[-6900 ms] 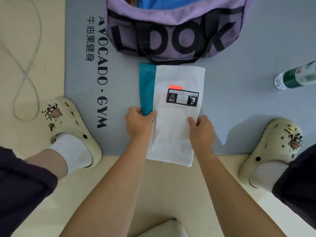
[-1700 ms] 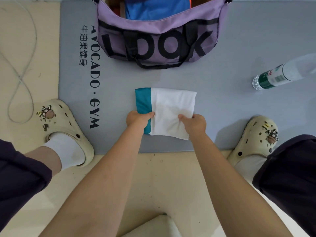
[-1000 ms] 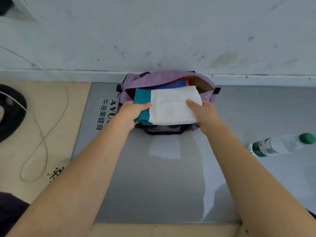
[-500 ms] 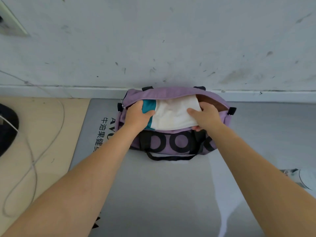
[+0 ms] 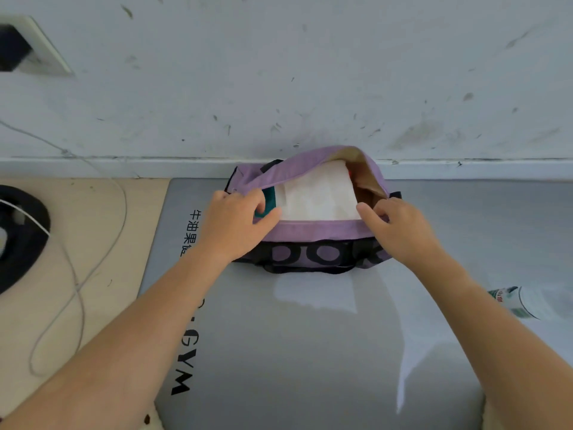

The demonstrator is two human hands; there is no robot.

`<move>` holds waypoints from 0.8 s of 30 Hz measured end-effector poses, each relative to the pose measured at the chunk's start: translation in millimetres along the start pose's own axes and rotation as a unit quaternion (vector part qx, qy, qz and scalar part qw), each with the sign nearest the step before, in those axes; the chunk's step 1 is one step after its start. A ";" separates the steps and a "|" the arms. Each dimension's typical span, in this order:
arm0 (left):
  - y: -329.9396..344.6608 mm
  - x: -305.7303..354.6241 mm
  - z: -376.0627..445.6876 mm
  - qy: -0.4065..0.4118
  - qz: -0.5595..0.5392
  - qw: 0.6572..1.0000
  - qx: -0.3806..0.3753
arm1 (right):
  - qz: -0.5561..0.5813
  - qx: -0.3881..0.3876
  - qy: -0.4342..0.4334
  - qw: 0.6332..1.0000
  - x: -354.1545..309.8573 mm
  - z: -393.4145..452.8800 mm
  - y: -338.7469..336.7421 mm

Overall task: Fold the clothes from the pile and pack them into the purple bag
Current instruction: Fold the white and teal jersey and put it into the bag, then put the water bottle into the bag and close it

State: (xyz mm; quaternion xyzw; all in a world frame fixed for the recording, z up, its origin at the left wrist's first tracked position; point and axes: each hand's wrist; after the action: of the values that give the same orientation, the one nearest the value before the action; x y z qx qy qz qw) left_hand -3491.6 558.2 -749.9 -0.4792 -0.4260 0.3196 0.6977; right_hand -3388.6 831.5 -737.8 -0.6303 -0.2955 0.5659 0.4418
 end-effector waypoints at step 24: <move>-127.4 32.9 -155.7 -0.062 0.183 0.978 -0.079 | -0.300 0.023 -0.006 0.954 -38.3 -179.2 -96.5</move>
State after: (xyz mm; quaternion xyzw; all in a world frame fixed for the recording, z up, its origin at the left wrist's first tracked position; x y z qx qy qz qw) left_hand -3332.3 481.7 -648.2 -0.5818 -0.3974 0.4364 0.5595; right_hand -3208.8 800.3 -640.0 -0.4991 -0.4607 0.4176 0.6036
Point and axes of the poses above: each hand's wrist, its own z-axis towards the middle knuckle, its own y-axis out of the palm, x = y × z, and after that the axes turned 7 degrees about -y, right-handed
